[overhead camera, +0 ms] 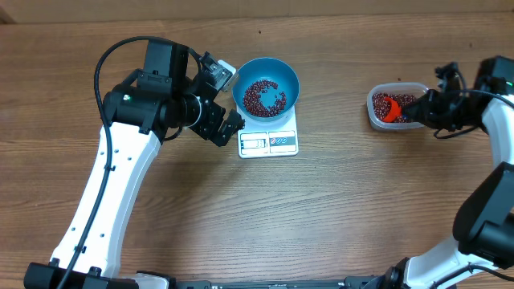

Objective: Scoop item into bowl and weigh 150g on scale
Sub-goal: 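Scoop red beans from the tub with the right gripper, then carry the filled scoop left over the teal bowl with the right gripper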

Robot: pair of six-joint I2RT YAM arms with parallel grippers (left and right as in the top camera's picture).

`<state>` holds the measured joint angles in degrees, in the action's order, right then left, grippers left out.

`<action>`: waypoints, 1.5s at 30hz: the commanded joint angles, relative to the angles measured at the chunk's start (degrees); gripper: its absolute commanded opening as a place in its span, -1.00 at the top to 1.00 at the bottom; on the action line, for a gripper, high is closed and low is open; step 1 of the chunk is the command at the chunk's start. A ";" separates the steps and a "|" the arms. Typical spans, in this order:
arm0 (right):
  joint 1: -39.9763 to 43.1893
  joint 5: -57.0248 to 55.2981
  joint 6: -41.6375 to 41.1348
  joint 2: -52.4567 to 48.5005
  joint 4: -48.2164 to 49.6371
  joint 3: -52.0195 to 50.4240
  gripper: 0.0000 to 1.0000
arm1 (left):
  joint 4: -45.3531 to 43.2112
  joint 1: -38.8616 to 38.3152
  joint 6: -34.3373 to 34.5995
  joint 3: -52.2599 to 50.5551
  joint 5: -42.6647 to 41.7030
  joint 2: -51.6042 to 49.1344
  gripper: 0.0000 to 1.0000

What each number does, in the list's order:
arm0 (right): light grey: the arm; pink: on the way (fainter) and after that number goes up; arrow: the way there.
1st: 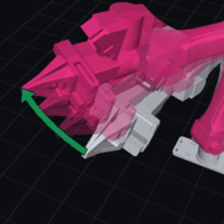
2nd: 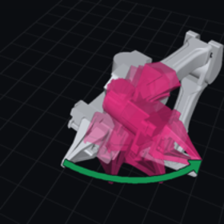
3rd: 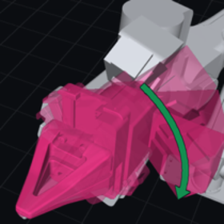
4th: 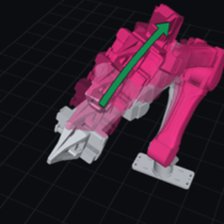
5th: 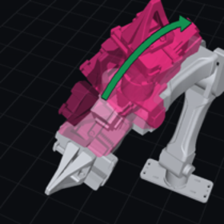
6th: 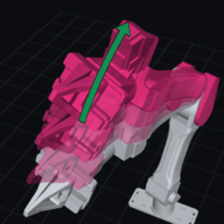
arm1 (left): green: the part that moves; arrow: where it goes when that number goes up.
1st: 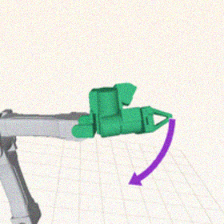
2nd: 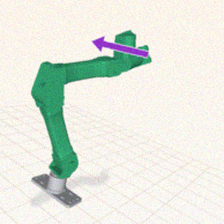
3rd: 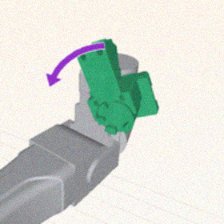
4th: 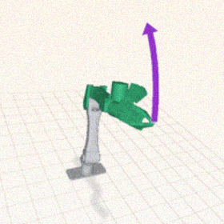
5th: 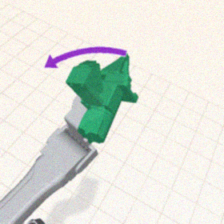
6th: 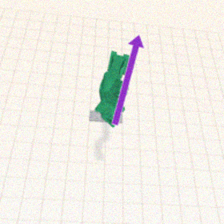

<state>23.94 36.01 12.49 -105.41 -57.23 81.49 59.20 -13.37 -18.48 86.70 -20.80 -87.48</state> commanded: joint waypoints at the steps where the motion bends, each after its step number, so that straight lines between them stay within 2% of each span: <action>1: 4.15 9.33 -0.66 -0.39 -0.09 -0.44 0.93 | 0.13 0.22 -1.25 -0.28 0.24 1.33 -0.99; 12: 13.49 19.17 0.68 -0.39 -1.44 -0.44 0.93 | 0.13 0.22 -1.25 -0.28 0.24 1.33 -0.99; 20: 14.12 25.62 1.66 -0.39 -1.99 -0.44 0.93 | 0.13 0.24 -1.25 -0.28 0.24 1.33 -0.99; 25: 13.81 34.62 2.84 -0.37 -2.95 -0.44 0.93 | 0.13 0.22 -1.25 -0.28 0.26 1.33 -0.99; 35: 8.63 42.16 2.45 -0.37 -5.07 -0.42 0.93 | 0.15 0.22 -1.25 -0.28 0.35 1.33 -0.99; 43: -1.44 40.89 0.31 -0.37 -4.28 1.90 0.93 | 0.13 0.22 -1.25 -0.28 0.42 1.33 -0.99; 45: -4.22 38.56 -2.73 -0.37 -3.08 3.15 0.93 | 0.13 0.24 -1.25 -0.28 0.42 1.33 -0.99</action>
<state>22.65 75.24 12.64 -105.56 -61.25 81.65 59.18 -13.37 -18.48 86.70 -20.80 -87.48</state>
